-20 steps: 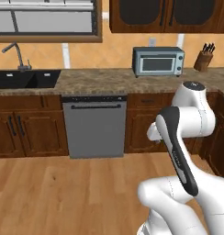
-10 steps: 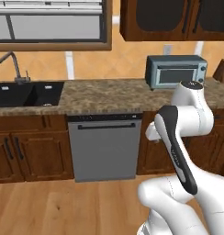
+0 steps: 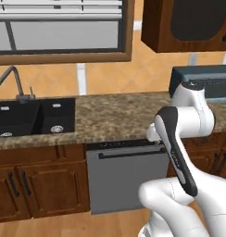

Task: Navigate to the dishwasher.

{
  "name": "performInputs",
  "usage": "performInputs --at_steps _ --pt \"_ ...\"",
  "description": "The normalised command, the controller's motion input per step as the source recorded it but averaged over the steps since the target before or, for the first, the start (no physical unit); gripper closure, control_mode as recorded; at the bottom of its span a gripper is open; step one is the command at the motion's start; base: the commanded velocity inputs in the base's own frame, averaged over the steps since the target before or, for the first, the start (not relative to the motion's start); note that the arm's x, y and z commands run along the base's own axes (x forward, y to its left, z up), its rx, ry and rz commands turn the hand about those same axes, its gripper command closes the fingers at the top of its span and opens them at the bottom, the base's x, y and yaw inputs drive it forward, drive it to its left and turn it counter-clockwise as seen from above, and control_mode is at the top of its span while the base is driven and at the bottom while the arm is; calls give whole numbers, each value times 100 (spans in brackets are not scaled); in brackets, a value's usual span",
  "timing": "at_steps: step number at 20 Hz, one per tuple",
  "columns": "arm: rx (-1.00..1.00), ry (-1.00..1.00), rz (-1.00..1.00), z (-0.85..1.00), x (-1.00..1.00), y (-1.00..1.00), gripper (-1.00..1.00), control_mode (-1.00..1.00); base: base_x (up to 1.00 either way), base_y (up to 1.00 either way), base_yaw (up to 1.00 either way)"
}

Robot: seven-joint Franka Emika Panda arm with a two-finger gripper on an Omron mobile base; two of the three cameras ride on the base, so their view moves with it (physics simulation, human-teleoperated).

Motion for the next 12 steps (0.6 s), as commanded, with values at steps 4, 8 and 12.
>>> performInputs --at_steps 4,8,12 --pt "0 0 0 0 0 0 -100 100 78 18 -11" --pt "0 0 0 0 0 0 -100 100 64 1 -9" --pt "0 0 0 0 0 0 -100 100 57 10 -11"
